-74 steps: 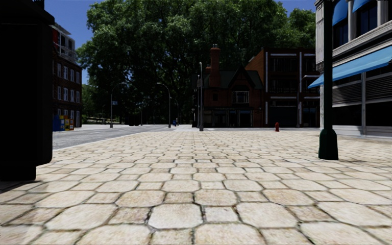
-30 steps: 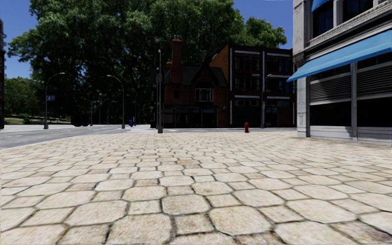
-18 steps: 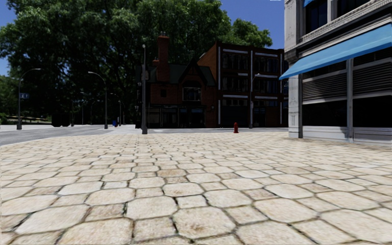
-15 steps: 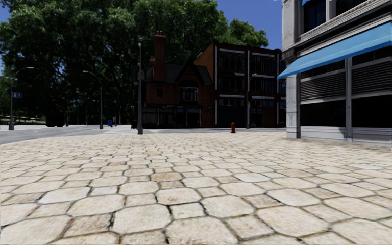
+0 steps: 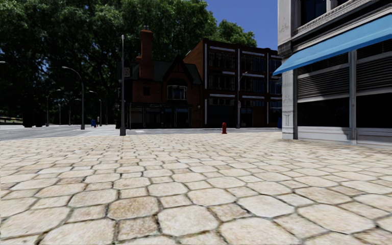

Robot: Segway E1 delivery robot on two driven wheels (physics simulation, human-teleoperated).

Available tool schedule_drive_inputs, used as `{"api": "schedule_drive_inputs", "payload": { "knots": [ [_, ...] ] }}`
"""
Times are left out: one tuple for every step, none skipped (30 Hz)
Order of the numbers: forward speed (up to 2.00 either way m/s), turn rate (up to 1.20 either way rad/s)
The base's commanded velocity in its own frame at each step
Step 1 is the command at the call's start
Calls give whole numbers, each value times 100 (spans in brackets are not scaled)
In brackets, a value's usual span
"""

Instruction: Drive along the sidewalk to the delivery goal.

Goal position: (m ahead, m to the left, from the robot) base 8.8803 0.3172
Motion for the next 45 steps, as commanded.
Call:
{"api": "schedule_drive_inputs", "payload": {
  "knots": [
    [200, 0],
    [200, 0],
    [200, 0],
    [200, 0],
    [200, 0],
    [200, 0],
    [200, 0],
    [200, 0],
    [200, 0],
    [200, 0],
    [200, 0],
    [200, 0],
    [200, 0],
    [200, 0],
    [200, 0],
    [200, 0],
    [200, 0],
    [200, 0],
    [200, 0],
    [200, 0],
    [200, 0],
    [200, 0],
    [200, 0],
    [200, 0],
    [200, 0],
    [200, 0],
    [200, 0],
    [200, 0],
    [200, 0],
    [200, 0],
    [200, 0],
    [200, 0],
    [200, 0],
    [200, 0],
    [200, 0],
    [200, 0],
    [200, 0],
    [200, 0],
    [200, 0],
    [200, 0],
    [200, 0],
    [200, 0],
    [200, 0],
    [200, 0],
    [200, 0]
  ]
}}
